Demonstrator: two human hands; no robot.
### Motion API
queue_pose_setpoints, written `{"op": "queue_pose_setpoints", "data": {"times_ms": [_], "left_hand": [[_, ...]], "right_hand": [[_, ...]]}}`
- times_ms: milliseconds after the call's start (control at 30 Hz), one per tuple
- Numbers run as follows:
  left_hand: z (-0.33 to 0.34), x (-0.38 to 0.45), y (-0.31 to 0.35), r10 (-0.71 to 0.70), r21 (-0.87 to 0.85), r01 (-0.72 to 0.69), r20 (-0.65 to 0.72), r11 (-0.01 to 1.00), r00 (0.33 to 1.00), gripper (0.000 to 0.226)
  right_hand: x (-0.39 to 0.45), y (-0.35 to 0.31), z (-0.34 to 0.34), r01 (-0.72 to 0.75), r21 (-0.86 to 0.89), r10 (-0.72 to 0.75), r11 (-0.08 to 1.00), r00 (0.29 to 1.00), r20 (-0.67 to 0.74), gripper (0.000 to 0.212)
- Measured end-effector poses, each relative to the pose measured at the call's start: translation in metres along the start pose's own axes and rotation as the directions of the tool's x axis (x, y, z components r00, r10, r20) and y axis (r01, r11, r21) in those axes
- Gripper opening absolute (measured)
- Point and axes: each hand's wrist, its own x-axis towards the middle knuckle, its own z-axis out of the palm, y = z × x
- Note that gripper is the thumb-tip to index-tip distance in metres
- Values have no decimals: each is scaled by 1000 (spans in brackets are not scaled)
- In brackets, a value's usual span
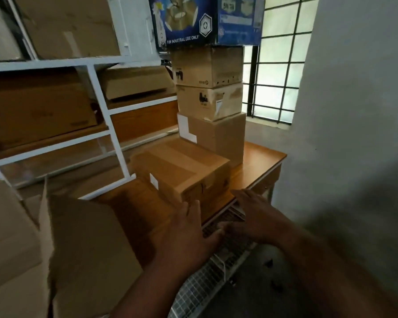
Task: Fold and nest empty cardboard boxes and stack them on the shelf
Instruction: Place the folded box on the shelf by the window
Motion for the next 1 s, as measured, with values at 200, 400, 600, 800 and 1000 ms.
{"op": "queue_pose_setpoints", "data": {"times_ms": [200, 400, 600, 800, 1000], "left_hand": [[44, 73, -10, -221, -50, 224, 61, 973, 973, 103], [44, 136, 9, -456, -44, 457, 28, 888, 890, 85], [60, 170, -32, -629, -226, 612, -5, 758, 777, 103], [110, 195, -91, -750, -418, 698, 55, 582, 659, 101], [153, 219, -121, -687, -678, 521, 32, 518, 725, 49]], "right_hand": [[100, 91, 8, 54, 198, -89, 979, 981, 174, 118], [187, 145, -6, 66, 325, -165, 943, 943, 288, 115], [279, 168, 23, -19, 440, -88, 898, 971, 220, 113], [335, 203, 92, -231, 491, 137, 840, 966, 221, 64], [357, 193, 97, -311, 448, 176, 838, 932, 317, 43]]}}
